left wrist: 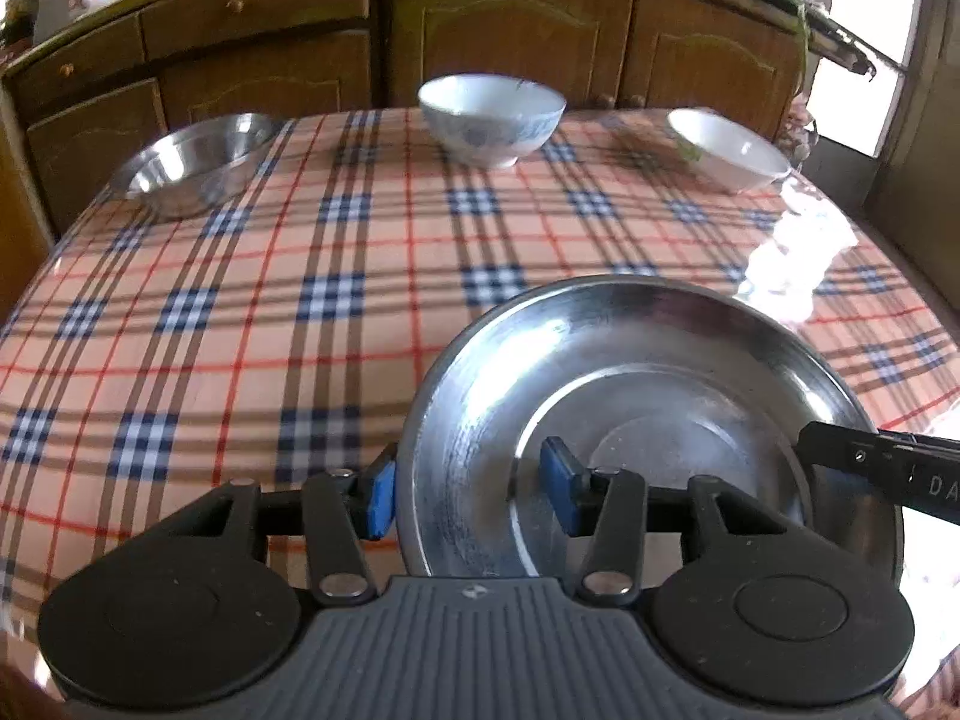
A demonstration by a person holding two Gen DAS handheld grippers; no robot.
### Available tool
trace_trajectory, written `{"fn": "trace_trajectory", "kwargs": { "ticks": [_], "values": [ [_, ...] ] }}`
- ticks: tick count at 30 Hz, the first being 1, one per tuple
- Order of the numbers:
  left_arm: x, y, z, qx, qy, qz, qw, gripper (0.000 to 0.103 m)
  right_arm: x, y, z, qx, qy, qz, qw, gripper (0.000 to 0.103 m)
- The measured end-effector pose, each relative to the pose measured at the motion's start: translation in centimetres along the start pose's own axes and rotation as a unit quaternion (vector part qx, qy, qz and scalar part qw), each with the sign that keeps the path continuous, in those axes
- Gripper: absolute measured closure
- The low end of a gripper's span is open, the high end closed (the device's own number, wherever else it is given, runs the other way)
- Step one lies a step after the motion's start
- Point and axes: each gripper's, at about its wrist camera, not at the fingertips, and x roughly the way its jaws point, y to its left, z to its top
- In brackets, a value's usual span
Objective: Organize plates and bowls
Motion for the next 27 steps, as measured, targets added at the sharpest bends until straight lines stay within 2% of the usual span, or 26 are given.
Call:
{"fn": "trace_trajectory", "kwargs": {
  "ticks": [15, 27],
  "values": [
    [-2.8, -3.6, 4.5, 0.015, -0.050, -0.018, 0.9985, 0.059, -3.9, -2.0, 5.3, 0.033, -0.059, -0.007, 0.998, 0.076],
    [-3.6, -5.0, 6.8, 0.032, -0.065, -0.015, 0.9973, 0.059, -5.6, -2.7, 7.3, 0.037, -0.075, -0.013, 0.996, 0.076]
  ]
}}
